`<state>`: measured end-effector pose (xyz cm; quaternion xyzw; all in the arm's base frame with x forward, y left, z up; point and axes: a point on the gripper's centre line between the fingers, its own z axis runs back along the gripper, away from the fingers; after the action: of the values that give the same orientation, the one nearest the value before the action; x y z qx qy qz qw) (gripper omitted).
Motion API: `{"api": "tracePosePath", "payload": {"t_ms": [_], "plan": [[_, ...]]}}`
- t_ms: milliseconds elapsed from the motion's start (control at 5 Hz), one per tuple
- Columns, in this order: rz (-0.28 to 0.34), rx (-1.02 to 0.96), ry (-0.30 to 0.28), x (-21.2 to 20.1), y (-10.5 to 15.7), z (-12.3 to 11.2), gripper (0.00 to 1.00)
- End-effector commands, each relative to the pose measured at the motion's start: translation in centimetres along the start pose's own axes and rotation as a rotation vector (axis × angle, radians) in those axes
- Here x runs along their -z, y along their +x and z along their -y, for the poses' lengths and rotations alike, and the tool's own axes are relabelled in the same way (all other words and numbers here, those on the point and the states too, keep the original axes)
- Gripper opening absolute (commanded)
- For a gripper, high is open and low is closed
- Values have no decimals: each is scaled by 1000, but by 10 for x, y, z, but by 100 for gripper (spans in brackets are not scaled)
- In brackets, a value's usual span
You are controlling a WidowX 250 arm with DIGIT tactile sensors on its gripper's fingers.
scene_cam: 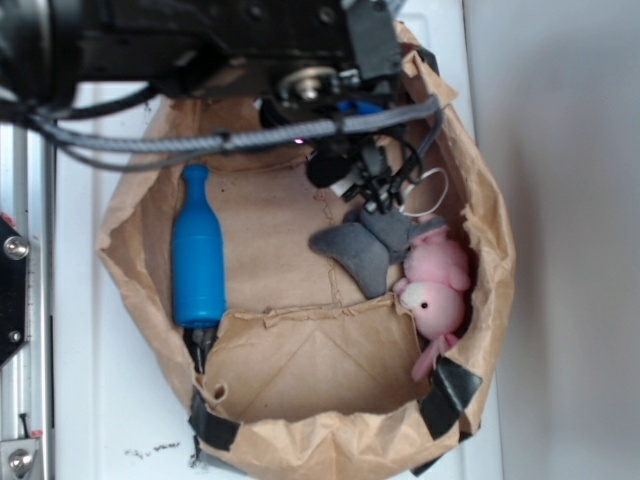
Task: Grab the green ball.
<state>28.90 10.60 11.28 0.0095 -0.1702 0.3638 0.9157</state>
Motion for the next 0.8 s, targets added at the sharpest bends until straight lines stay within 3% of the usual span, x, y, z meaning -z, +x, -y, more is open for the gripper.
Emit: {"api": "tracePosePath", "payload": {"t_ms": [0,200,600], "plan": [[77,18,-24,10,-1,-34,100],[120,7,-8,14,0,-35,100],[177,20,103,34,1,-33,100]]}}
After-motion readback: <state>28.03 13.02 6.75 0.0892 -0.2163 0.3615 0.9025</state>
